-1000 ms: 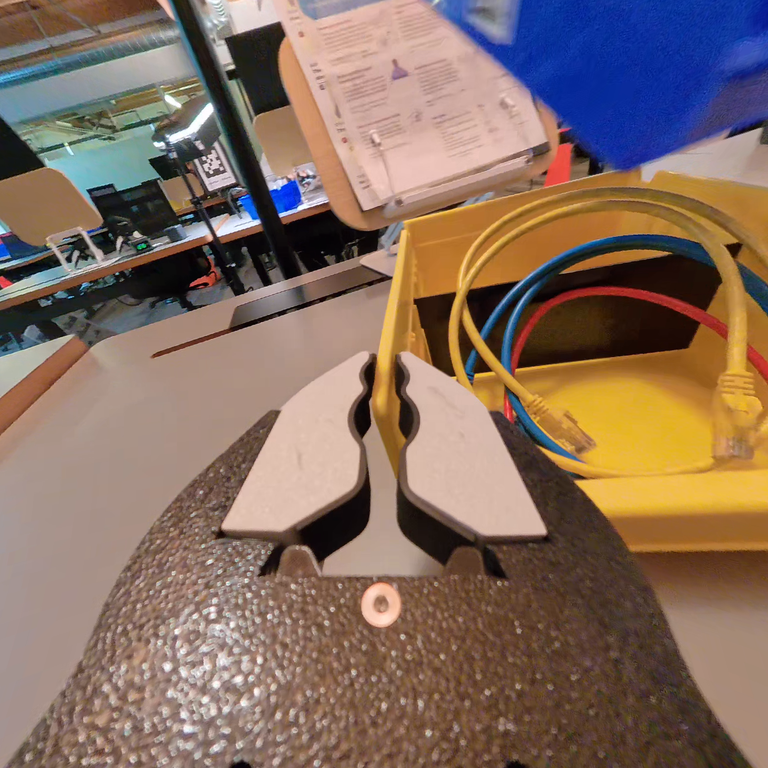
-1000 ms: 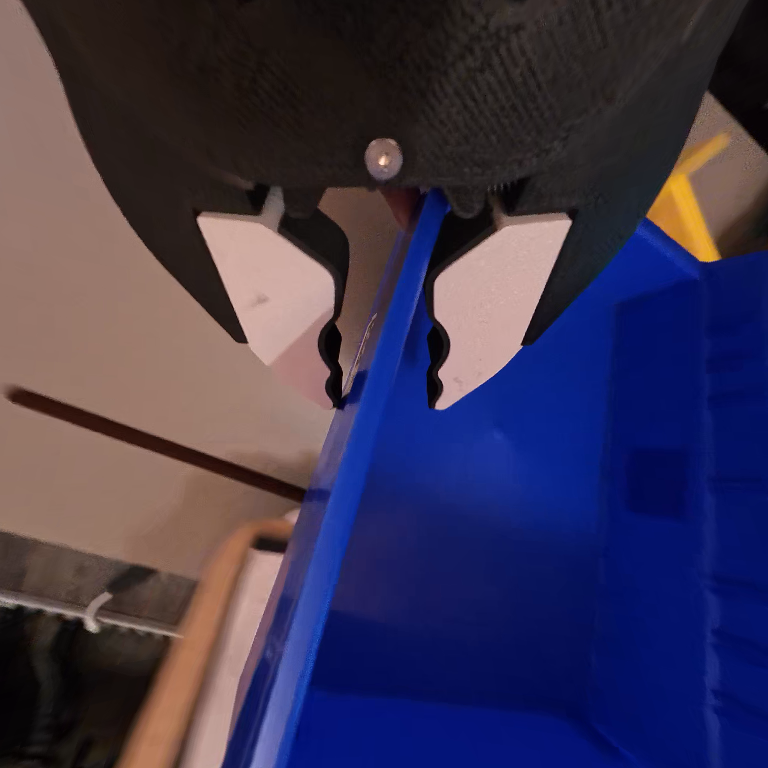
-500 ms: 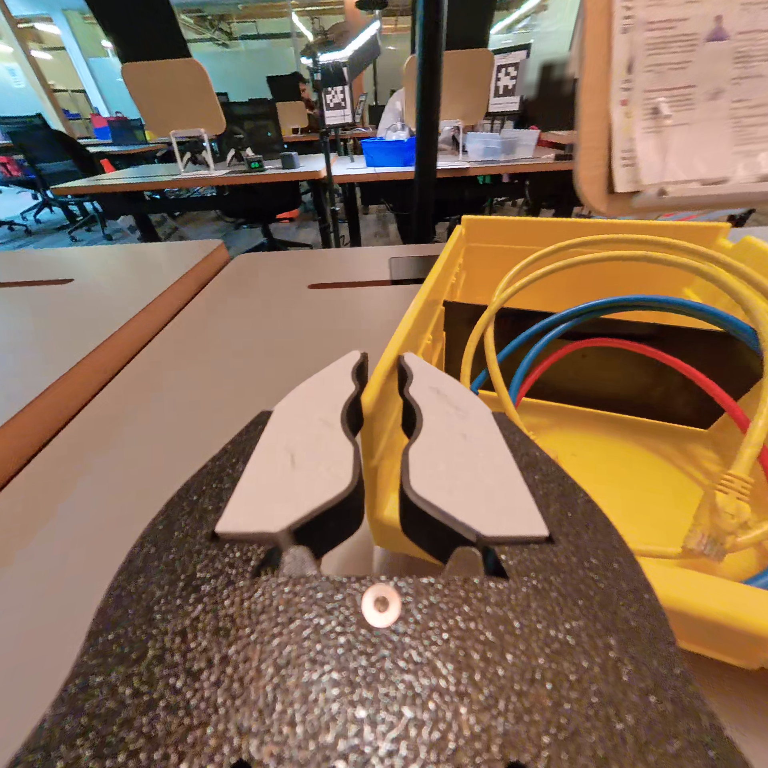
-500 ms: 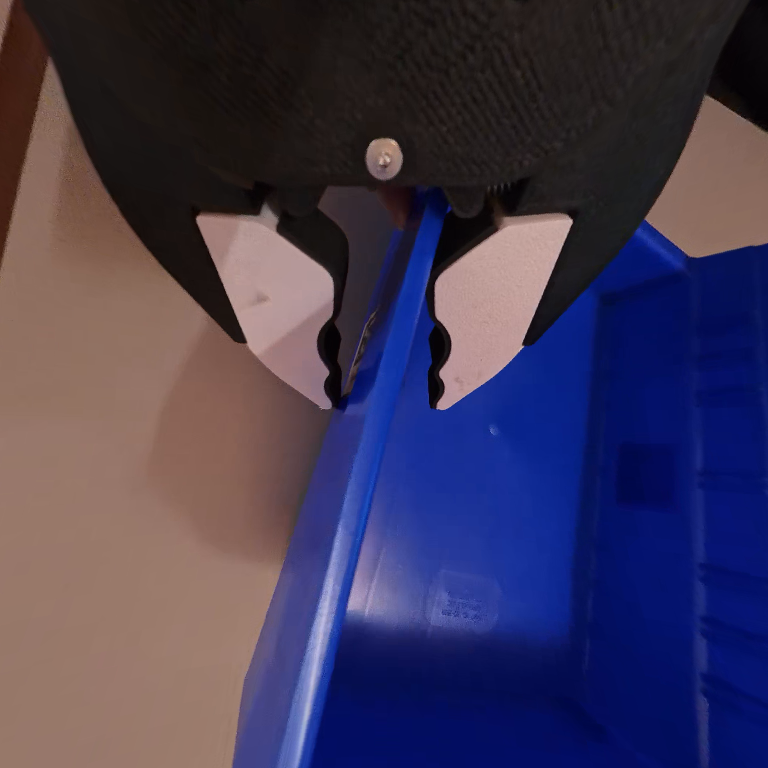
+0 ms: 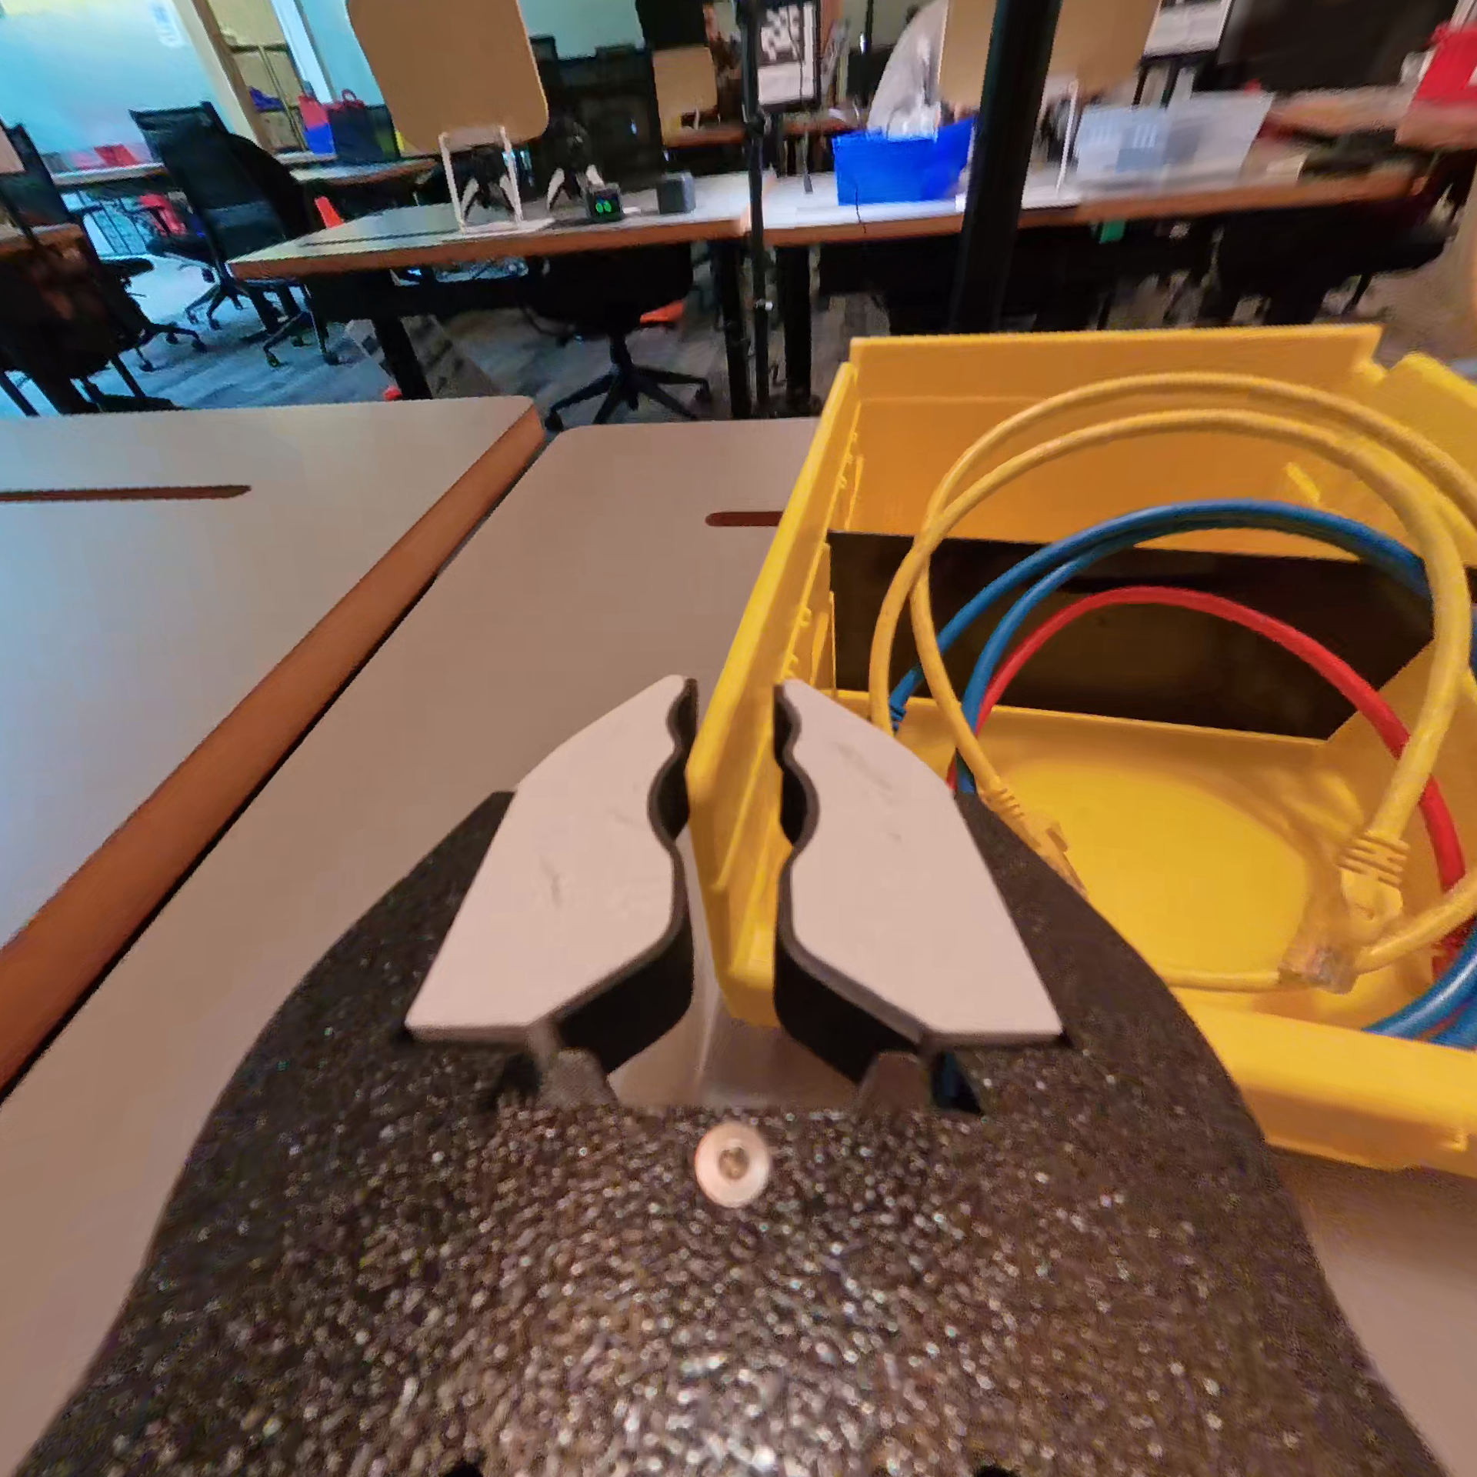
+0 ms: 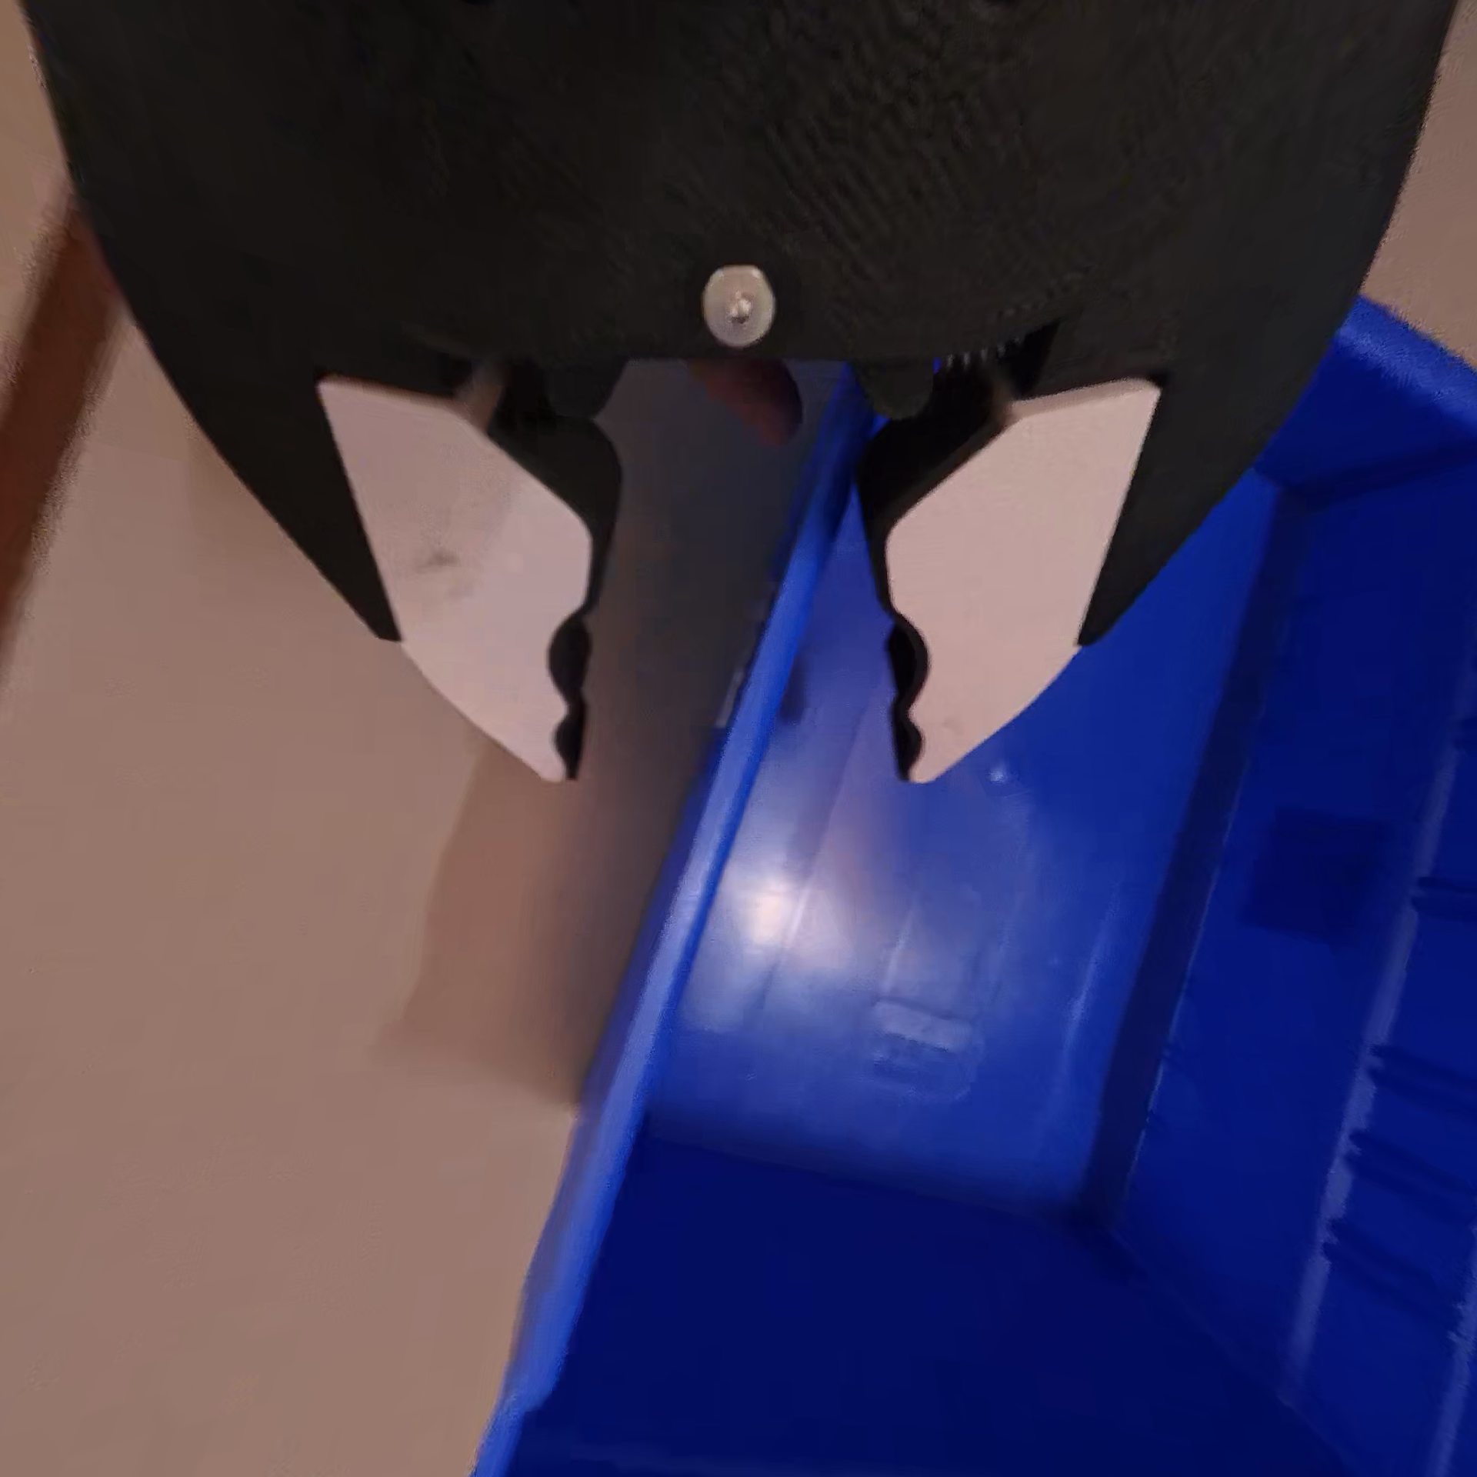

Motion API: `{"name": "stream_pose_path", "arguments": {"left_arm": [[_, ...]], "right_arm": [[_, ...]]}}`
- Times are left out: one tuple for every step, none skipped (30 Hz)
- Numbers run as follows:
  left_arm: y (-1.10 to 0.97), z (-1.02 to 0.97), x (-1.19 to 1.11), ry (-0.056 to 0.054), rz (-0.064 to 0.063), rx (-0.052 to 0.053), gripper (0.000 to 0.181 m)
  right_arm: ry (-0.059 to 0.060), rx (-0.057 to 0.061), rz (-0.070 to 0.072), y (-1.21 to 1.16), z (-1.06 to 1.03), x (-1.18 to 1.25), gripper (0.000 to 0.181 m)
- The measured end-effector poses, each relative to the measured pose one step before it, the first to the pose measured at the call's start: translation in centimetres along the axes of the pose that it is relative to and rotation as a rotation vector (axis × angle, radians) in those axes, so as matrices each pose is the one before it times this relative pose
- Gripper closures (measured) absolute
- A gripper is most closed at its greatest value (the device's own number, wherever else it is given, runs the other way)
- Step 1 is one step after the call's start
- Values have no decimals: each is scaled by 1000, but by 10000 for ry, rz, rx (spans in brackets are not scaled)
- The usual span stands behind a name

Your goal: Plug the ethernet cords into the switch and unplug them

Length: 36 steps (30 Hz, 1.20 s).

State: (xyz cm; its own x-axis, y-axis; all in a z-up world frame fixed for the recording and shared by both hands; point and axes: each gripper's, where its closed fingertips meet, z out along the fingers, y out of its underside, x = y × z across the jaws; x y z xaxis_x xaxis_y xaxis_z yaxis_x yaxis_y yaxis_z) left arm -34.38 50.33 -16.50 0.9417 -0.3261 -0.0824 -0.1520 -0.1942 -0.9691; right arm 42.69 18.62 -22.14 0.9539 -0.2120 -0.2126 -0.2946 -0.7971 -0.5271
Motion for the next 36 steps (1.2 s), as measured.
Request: {"name": "stream_pose_path", "arguments": {"left_arm": [[-324, -133, 338, 102, 350, -143, 154], [-671, -289, 479, 239, 426, -63, 142], [-967, -358, 361, 187, 440, 38, 137], [-1148, -332, 183, 102, 416, 73, 135], [-1195, -222, 169, 130, 393, 17, 133], [-1251, -36, 392, 347, 329, -36, 132], [-1275, 166, 720, 588, 233, -80, 130], [-1158, 408, 663, 573, 117, -220, 128], [-1102, 585, 651, 595, 44, -353, 121], [-1243, 699, 766, 684, 6, -339, 114], [-1292, 760, 771, 646, 55, -353, 111], [-1271, 867, 684, 532, 199, -383, 106], [-1267, 987, 481, 365, 367, -347, 102], [-1021, 1127, 351, 304, 467, -419, 101], [-717, 1279, 293, 296, 403, -572, 100], [-530, 1365, 215, 260, 228, -682, 98], [-358, 1394, 313, 318, 219, -776, 96], [-289, 1370, 272, 296, 319, -817, 96], [-371, 1273, -19, 103, 313, -730, 95], [-323, 1183, -160, 17, 372, -681, 95], [-209, 1161, -378, -107, 417, -680, 95], [-142, 1175, -402, -112, 360, -629, 95], [-124, 1189, -54, 129, 186, -585, 95], [-110, 1160, 273, 389, 37, -536, 95], [-79, 1143, 98, 323, -31, -494, 95], [-55, 1143, -28, 265, -43, -421, 94], [22, 1134, 365, 524, -47, -358, 95], [159, 1159, 473, 597, 7, -398, 95], [269, 1165, 234, 437, 190, -457, 94], [194, 1062, -135, 132, 158, -326, 92], [21, 840, 255, 357, 69, -100, 91], [-166, 672, 250, 382, -84, 32, 89], [-101, 531, -213, 100, -261, 14, 88], [0, 405, -454, -64, -376, -42, 87], [-30, 323, -276, -16, -342, -19, 82], [-174, 291, 86, 144, -191, 105, 84]], "right_arm": [[620, 183, -323, -444, -1158, 618, 103], [634, 201, -386, -416, -1391, 585, 102], [656, 338, -368, -567, -1592, 472, 102], [541, 523, -293, -776, -1775, 138, 102], [295, 667, -191, -946, -1844, -424, 101], [-38, 736, -137, -1029, -1786, -1148, 98], [-383, 783, -106, -1086, -1632, -1947, 97], [-574, 826, -141, -1116, -1280, -2529, 99], [-768, 769, -233, -988, -815, -3003, 101], [-925, 608, -318, -672, -328, -3316, 101], [-876, 445, -289, -310, 153, -3236, 102], [-732, 334, -291, -89, 537, -2913, 102], [-639, 212, -311, 155, 769, -2582, 101], [-501, 84, -269, 343, 862, -2162, 101], [-343, -16, -171, 435, 811, -1706, 101], [-233, 14, -75, 331, 757, -1357, 101], [-230, 48, -170, 90, 791, -1071, 103], [-203, -204, -153, 35, 732, -807, 104], [-74, -317, -94, 62, 573, -533, 102], [75, -239, -127, 103, 400, -320, 100], [104, -79, -136, 3, 306, -272, 99], [-45, 99, -47, -187, 275, -428, 100], [-302, 44, 7, -31, 233, -734, 101], [-376, -94, -33, 249, 172, -752, 100], [-182, -134, -63, 346, 113, -415, 100], [63, -147, -95, 414, 25, -18, 100], [115, -135, -96, 426, -35, 119, 100], [82, -121, -24, 367, -14, 121, 101], [124, -107, 51, 247, 15, 220, 102], [203, -41, 106, 75, 36, 301, 103], [150, 34, 84, -44, 37, 197, 103], [-26, 44, -3, -22, 36, -99, 103], [-97, 19, -51, 59, 28, -201, 103], [-27, 16, -29, 64, 27, -104, 103], [4, -13, -8, 108, 20, -52, 103], [-31, -38, -9, 120, 22, -82, 103]]}}
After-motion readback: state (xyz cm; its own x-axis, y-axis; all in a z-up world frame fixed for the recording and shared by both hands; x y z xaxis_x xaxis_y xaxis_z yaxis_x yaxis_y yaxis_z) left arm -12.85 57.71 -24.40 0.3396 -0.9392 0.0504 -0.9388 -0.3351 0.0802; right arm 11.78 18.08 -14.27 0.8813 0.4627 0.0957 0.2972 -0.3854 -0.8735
